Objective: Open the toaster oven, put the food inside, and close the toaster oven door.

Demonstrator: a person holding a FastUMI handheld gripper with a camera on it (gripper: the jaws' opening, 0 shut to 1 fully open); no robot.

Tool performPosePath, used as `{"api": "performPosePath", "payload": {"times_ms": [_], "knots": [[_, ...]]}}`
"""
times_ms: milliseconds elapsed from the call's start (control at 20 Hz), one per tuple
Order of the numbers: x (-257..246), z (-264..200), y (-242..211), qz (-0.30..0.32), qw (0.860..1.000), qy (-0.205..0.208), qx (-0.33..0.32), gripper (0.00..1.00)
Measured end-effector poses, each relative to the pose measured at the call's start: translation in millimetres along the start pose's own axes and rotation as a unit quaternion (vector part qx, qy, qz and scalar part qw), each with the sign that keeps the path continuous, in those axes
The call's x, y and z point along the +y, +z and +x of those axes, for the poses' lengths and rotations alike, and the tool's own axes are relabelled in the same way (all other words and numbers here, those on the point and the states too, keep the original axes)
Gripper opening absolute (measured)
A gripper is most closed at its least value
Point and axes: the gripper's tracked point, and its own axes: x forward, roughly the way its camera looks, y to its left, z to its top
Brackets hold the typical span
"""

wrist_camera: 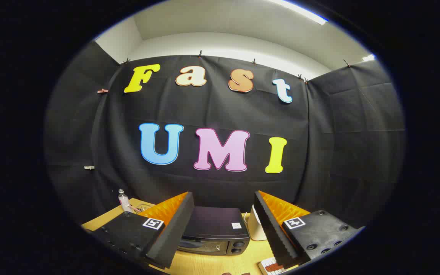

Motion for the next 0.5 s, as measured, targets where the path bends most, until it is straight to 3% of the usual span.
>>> {"api": "performPosePath", "payload": {"times_ms": [500], "knots": [[5.5, -2.7, 0.2, -0.004, 1.000, 0.002, -0.002, 0.98]]}}
